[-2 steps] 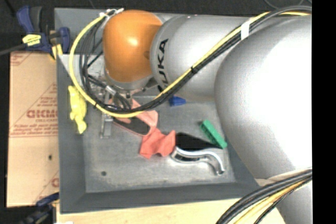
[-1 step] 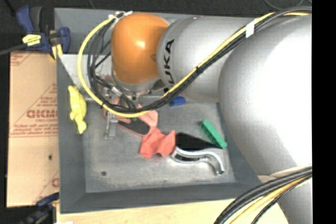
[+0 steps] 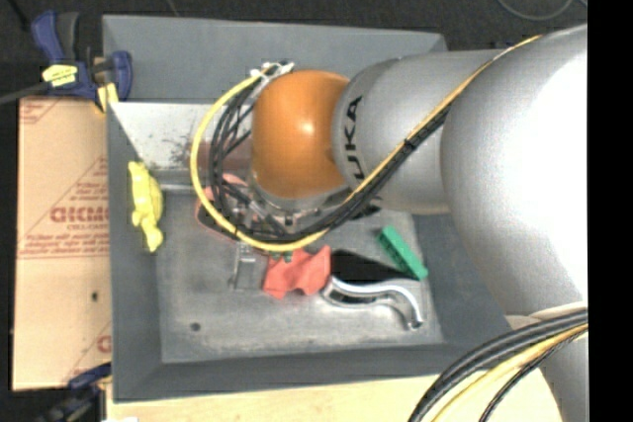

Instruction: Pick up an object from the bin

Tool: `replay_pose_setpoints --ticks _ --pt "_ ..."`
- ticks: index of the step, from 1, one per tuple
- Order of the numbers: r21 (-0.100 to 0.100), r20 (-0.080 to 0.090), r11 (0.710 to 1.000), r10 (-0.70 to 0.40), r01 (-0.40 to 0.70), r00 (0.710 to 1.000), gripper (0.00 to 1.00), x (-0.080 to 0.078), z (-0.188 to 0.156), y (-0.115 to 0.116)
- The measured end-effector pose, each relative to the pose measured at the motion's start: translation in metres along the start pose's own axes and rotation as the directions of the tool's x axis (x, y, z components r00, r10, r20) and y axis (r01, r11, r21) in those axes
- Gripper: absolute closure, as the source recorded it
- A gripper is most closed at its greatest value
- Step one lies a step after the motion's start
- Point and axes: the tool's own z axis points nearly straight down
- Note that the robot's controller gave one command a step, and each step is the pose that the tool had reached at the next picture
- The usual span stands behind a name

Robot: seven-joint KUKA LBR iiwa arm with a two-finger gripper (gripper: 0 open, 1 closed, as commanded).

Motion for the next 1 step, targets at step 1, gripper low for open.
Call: replay_pose_setpoints --ticks 1 --pt "0.002 -0.011 0.992 -0.127 0.127 0.992 0.00 0.0110 0.0086 -0.0202"
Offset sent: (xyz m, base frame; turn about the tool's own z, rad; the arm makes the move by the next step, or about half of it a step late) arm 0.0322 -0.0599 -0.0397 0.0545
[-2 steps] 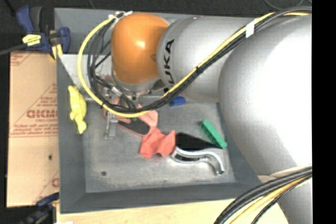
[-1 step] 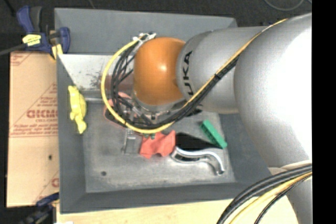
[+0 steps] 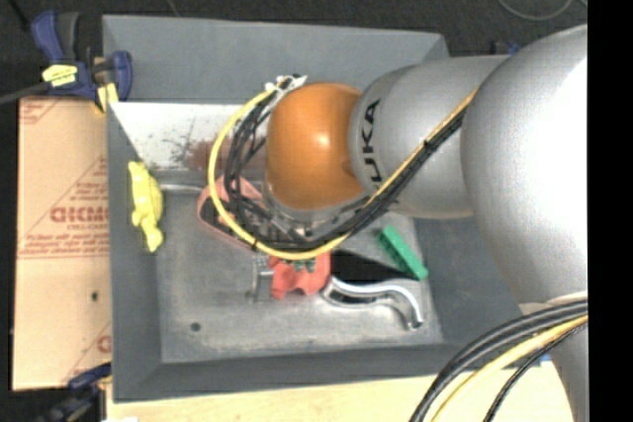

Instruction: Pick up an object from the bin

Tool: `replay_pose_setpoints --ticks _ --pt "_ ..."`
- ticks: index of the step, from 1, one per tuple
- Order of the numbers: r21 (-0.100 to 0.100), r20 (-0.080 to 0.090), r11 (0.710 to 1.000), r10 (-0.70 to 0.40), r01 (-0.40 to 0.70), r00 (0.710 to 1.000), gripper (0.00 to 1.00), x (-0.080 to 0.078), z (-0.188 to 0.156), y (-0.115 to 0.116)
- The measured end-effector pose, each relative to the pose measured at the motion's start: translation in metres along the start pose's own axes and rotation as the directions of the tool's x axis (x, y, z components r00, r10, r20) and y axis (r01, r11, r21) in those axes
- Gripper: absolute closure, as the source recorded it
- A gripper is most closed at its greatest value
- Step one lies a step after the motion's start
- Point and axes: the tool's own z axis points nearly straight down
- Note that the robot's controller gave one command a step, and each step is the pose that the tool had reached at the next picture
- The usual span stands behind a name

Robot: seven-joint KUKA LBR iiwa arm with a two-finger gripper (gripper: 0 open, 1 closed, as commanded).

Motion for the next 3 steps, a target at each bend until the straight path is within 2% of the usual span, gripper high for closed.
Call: replay_pose_setpoints --ticks 1,2,3 --pt "-0.008 0.012 1.000 0.003 -0.003 1.000 0.00 -0.023 0.012 -0.017" --pt "-0.018 0.004 0.987 0.158 -0.158 0.987 0.00 -0.029 0.013 -0.027" --pt "-0.003 0.005 0.995 0.097 -0.097 0.995 0.00 -0.027 0.017 -0.036"
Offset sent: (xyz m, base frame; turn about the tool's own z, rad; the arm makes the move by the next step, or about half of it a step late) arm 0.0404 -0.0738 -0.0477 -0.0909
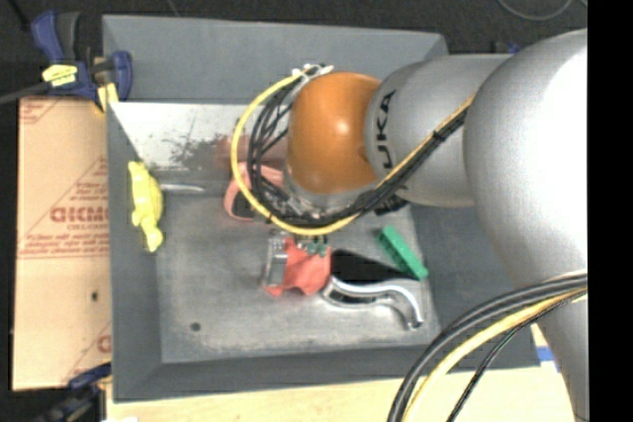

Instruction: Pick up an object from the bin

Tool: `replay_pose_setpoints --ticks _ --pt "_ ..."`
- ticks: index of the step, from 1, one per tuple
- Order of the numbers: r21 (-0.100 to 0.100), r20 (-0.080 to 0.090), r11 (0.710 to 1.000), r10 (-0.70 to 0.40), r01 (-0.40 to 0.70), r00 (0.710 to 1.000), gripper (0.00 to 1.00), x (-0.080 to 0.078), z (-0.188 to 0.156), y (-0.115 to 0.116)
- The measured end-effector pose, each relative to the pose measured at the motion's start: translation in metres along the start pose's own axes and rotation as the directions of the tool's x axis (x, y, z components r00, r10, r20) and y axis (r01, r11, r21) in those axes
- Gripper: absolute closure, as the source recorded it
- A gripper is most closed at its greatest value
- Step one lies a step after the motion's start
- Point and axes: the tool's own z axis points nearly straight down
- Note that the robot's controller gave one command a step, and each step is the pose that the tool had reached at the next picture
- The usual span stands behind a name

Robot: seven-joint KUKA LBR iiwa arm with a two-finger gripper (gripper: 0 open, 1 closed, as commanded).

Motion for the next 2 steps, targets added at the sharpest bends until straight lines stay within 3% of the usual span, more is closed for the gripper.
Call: replay_pose_setpoints --ticks 1,2 --pt "-0.009 -0.003 0.998 -0.061 0.061 0.998 0.00 -0.014 0.010 -0.012" --pt "-0.004 0.001 0.946 -0.324 0.324 0.946 0.00 -0.008 0.009 -0.035"
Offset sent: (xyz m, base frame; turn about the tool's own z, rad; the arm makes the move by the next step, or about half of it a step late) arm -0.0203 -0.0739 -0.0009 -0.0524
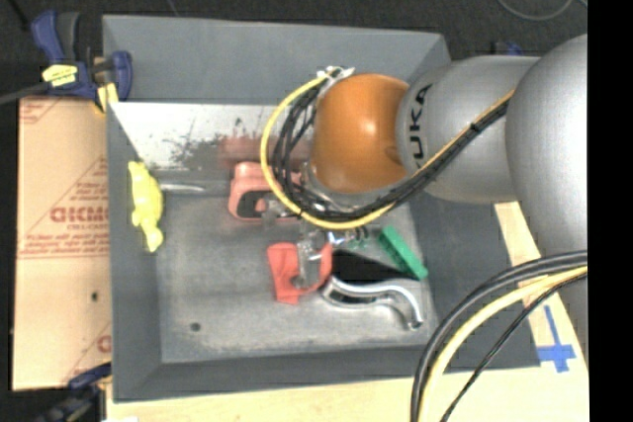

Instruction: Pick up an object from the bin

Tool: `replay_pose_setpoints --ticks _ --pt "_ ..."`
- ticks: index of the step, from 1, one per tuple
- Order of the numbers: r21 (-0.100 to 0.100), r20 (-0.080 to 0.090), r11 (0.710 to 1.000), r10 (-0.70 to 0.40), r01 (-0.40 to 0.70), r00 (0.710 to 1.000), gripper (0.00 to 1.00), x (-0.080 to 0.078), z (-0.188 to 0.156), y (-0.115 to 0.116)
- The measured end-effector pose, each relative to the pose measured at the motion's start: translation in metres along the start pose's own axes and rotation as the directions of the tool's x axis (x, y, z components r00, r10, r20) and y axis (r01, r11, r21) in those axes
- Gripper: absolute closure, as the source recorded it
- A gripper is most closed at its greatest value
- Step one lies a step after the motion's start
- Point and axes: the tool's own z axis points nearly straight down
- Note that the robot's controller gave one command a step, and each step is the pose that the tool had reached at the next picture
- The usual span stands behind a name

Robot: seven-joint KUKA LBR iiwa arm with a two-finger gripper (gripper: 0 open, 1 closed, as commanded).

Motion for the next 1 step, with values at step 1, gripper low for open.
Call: replay_pose_setpoints --ticks 1 --pt "-0.005 0.001 0.925 0.380 -0.380 0.925 1.00 0.0713 0.0093 -0.0749"
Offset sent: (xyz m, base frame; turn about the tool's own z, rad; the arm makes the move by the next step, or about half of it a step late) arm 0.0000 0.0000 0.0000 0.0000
